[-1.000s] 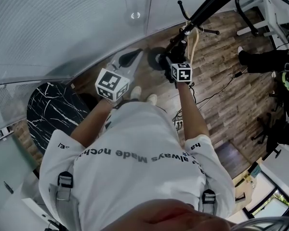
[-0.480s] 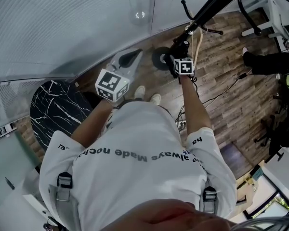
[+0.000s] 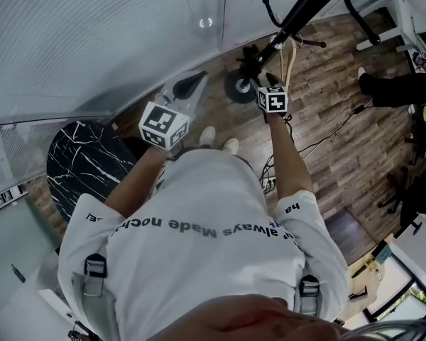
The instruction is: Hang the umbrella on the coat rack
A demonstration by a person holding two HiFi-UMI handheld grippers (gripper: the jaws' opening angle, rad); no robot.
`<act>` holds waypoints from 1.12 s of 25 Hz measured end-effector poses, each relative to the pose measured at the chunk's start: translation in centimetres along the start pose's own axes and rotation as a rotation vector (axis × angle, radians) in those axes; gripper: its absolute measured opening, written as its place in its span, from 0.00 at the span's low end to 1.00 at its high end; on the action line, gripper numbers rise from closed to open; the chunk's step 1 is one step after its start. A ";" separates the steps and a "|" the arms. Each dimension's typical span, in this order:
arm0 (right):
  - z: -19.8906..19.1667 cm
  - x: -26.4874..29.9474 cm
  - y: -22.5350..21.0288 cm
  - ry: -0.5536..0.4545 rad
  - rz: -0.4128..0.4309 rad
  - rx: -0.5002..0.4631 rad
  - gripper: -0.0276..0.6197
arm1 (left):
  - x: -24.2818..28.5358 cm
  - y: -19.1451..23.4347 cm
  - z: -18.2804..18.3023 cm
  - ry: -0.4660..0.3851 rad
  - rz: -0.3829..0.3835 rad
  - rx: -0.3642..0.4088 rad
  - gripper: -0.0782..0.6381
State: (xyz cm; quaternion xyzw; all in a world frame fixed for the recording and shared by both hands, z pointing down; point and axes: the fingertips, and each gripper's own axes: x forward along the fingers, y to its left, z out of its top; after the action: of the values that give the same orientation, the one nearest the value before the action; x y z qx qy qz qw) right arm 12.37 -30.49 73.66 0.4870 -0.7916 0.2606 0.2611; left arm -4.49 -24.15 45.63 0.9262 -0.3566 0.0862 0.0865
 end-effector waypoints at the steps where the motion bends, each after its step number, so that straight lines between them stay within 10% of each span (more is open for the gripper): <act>1: 0.5 -0.8 0.0 -0.024 -0.005 -0.003 0.45 | 0.2 -0.1 0.0 -0.001 -0.004 0.000 0.11; 28: 17.9 -32.1 10.3 -0.607 -0.012 -0.138 0.13 | -0.6 -5.1 7.9 -0.185 -0.095 -0.052 0.11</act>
State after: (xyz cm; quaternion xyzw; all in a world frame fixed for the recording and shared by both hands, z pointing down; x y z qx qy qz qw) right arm 12.62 -18.01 37.59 0.5284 -0.8464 0.0475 0.0467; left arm -0.66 -21.76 37.35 0.9435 -0.3210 -0.0131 0.0815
